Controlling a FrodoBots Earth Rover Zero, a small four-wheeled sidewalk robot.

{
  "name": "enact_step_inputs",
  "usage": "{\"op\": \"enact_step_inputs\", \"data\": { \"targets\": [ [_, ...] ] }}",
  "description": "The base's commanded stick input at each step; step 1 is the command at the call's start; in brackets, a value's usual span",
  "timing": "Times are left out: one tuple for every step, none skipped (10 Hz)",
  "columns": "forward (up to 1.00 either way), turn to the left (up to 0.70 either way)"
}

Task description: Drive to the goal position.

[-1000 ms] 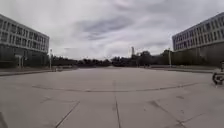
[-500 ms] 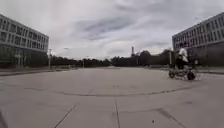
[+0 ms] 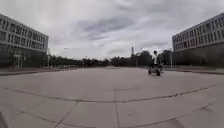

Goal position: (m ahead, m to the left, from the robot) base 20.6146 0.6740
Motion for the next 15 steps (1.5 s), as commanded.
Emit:
{"op": "enact_step_inputs", "data": {
  "targets": [
    [0.7,0.0],
    [0.7,0.0],
    [0.7,0.0],
    [0.7,0.0],
    [0.7,0.0],
    [0.7,0.0],
    [0.7,0.0],
    [0.7,0.0],
    [0.7,0.0],
    [0.7,0.0],
    [0.7,0.0],
    [0.7,0.0],
    [0.7,0.0],
    [0.7,0.0],
    [0.7,0.0]
  ]
}}
